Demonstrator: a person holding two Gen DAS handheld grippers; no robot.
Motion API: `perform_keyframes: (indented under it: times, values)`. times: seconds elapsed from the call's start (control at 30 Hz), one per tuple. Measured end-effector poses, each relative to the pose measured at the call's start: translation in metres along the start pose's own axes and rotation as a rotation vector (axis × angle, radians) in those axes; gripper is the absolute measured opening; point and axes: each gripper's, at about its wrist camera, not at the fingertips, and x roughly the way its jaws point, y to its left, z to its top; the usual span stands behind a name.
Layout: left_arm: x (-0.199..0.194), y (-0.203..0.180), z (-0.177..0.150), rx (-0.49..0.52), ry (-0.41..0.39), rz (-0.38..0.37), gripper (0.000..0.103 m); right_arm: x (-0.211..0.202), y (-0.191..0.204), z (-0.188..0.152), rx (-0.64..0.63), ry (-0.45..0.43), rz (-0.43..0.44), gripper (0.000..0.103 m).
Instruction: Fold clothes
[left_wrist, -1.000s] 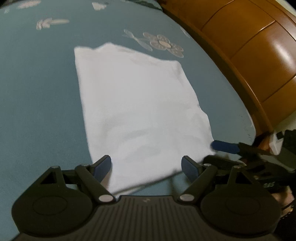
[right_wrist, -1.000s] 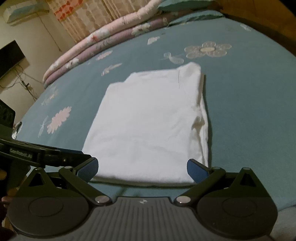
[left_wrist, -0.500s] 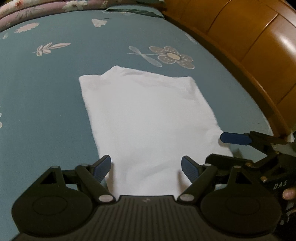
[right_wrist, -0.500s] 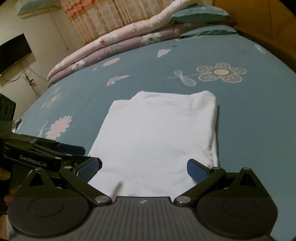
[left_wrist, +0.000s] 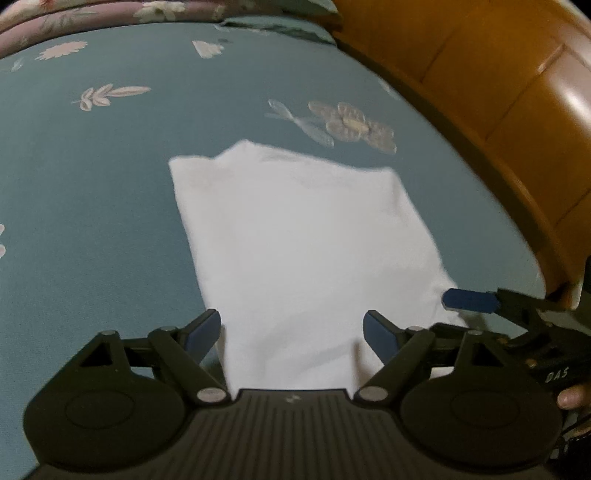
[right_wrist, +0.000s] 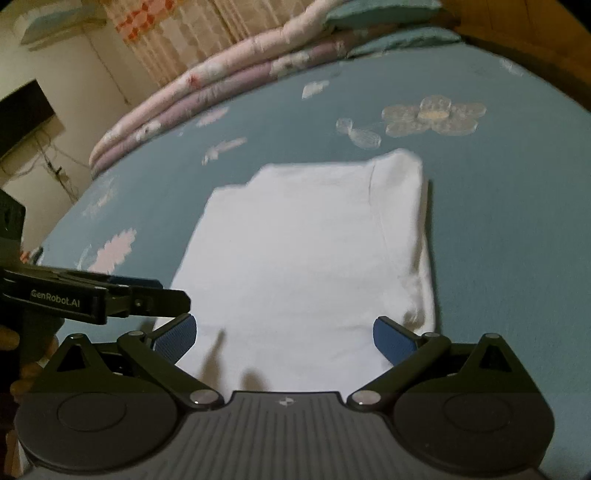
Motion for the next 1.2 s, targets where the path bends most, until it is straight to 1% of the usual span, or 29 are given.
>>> perform_keyframes:
  times: [0.13,0.27,0.4,0.5,0.67,0.83,0.9,1.03,1.1,1.2]
  values:
    - [-0.004,0.025,0.005,-0.116,-0.025,-0.072,0.084,-0.001,-0.022,0.004,0.092,-0.012,0.035,0.103]
    - [0.0,0.045,0.002,-0.213,-0.035,-0.117,0.084,0.001,-0.047,0.007,0.2,-0.014,0.075,0.103]
    - [0.017,0.063,0.0,-0.322,0.001,-0.169,0.084,0.002,-0.071,0.01,0.308,-0.016,0.115,0.103]
    - [0.027,0.071,-0.002,-0.378,0.018,-0.217,0.084,0.004,-0.09,0.012,0.389,-0.017,0.145,0.103]
    - [0.037,0.078,0.001,-0.408,0.013,-0.265,0.085,0.02,-0.098,0.021,0.425,0.01,0.199,0.103]
    - [0.05,0.084,0.013,-0.428,0.006,-0.304,0.086,0.041,-0.106,0.043,0.422,0.033,0.224,0.103]
    - [0.056,0.084,0.019,-0.425,0.004,-0.317,0.088,0.05,-0.109,0.052,0.422,0.038,0.229,0.103]
    - [0.059,0.085,0.02,-0.439,-0.004,-0.337,0.09,0.063,-0.112,0.068,0.419,0.047,0.239,0.103]
    - [0.057,0.084,0.017,-0.432,-0.006,-0.342,0.09,0.062,-0.113,0.067,0.418,0.054,0.246,0.103]
    - [0.05,0.083,0.002,-0.445,-0.001,-0.36,0.09,0.052,-0.112,0.054,0.409,0.077,0.274,0.103]
